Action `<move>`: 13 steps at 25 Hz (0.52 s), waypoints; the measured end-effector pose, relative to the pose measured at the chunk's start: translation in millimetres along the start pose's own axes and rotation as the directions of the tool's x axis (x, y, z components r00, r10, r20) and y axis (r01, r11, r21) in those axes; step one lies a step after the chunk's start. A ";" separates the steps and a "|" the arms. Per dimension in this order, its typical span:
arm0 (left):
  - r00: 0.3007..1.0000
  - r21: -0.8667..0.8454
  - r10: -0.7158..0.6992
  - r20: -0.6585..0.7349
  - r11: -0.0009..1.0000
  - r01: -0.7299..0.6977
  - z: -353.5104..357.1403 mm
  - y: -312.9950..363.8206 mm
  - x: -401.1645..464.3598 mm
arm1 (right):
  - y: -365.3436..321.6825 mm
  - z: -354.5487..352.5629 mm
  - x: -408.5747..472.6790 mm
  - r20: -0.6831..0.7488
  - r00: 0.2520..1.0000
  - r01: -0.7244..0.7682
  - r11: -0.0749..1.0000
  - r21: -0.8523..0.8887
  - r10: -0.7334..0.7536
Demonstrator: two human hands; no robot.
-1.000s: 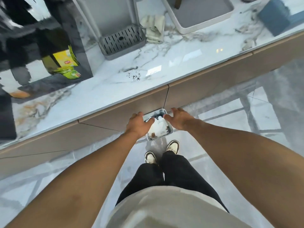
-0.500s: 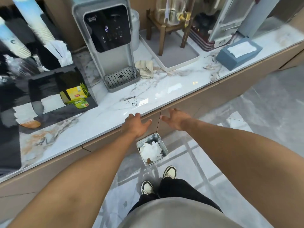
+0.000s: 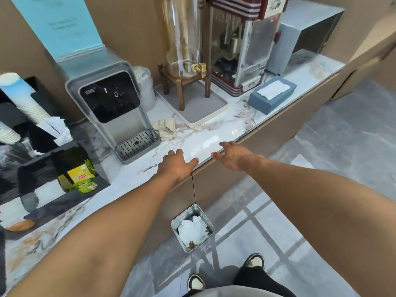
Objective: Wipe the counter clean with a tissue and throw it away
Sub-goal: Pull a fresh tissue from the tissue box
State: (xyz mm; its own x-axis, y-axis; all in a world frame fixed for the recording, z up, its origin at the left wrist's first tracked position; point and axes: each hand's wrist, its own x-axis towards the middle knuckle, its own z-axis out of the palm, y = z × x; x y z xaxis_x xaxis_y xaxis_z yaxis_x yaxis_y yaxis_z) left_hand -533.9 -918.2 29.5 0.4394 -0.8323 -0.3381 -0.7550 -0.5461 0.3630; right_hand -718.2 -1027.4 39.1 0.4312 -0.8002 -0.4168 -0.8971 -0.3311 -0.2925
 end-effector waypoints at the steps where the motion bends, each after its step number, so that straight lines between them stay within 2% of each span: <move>1: 1.000 0.014 0.011 -0.004 1.000 -0.011 -1.9 13.3 6.2 | 10.7 -9.8 2.5 -0.015 1.000 -0.004 1.000 0.001 0.004; 8: 0.987 0.064 0.153 -0.042 0.987 -0.150 4.3 154.3 50.0 | 123.5 -92.5 22.0 -0.114 0.991 -0.062 0.997 0.049 0.068; 13: 0.979 0.088 0.201 -0.036 0.976 -0.197 25.5 250.1 70.1 | 205.2 -138.0 33.0 -0.192 0.979 -0.054 0.995 0.082 0.069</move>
State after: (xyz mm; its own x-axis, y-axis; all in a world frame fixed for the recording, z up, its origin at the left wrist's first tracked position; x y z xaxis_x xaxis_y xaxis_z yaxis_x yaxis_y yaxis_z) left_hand -704.3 -1110.7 74.5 0.2961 -0.9279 -0.2263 -0.8665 -0.3607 0.3452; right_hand -901.3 -1190.8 84.1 0.3418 -0.9023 -0.2628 -0.9081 -0.2452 -0.3394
